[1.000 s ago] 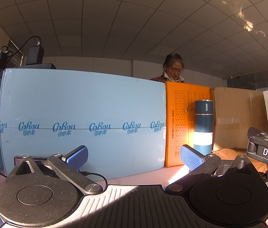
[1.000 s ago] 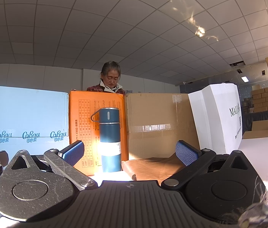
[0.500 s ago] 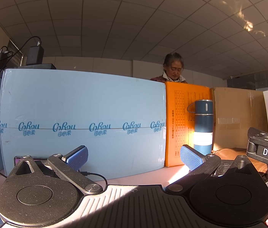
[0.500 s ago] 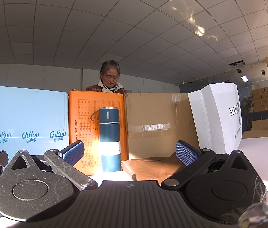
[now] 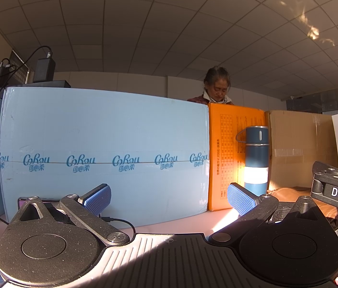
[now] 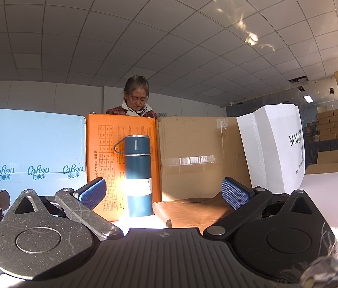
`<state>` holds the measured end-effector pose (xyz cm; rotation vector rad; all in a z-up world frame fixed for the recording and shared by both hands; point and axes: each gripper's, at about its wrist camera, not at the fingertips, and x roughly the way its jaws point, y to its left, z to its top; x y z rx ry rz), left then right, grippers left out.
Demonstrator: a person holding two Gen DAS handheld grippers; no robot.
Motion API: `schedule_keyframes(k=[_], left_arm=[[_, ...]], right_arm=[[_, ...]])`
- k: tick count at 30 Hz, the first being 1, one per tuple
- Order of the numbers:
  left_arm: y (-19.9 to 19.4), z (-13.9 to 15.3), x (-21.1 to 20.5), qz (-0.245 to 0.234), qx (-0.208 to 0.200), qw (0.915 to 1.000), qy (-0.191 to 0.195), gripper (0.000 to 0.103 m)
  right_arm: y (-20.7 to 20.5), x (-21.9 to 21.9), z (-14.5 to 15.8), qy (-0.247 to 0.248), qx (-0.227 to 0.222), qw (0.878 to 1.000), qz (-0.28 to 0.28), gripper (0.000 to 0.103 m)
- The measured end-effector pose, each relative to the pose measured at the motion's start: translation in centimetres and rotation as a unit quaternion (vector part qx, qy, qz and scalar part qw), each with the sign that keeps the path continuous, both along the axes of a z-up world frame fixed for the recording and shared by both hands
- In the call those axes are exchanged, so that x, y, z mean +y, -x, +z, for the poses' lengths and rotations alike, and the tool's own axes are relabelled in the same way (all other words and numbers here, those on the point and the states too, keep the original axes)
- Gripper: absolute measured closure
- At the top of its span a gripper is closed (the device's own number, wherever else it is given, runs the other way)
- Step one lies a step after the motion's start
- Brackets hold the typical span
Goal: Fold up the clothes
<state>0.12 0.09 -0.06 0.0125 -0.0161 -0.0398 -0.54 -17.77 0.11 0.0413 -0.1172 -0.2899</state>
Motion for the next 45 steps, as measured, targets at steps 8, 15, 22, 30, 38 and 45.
schedule_keyframes(k=[8,15,22,30,38,45], left_arm=[[0.0,0.0,-0.1,0.0,0.0,1.0,0.0,0.0],[0.0,0.0,-0.1,0.0,-0.001,1.0,0.0,0.0],[0.5,0.0,0.2,-0.006,-0.015,0.9998,0.009,0.0],[2.8,0.3,0.2,-0.009,-0.077,0.9969,0.007,0.0],[5.8,1.4,-1.0,-0.004,-0.129,0.9914,-0.021,0.0],[10.6,3.2,-0.1,0.004,-0.145,0.9892,-0.024,0.0]], right_arm=[[0.0,0.0,0.0,-0.002,-0.003,1.0,0.0,0.0],[0.0,0.0,0.1,-0.001,-0.002,1.0,0.0,0.0],[0.8,-0.1,0.0,-0.001,-0.025,1.0,0.01,0.0],[2.5,-0.8,0.1,-0.039,-0.085,0.994,0.055,0.0],[2.1,-2.3,0.1,-0.087,-0.071,0.985,0.133,0.0],[1.9,-3.3,-0.2,-0.151,-0.045,0.971,0.181,0.0]])
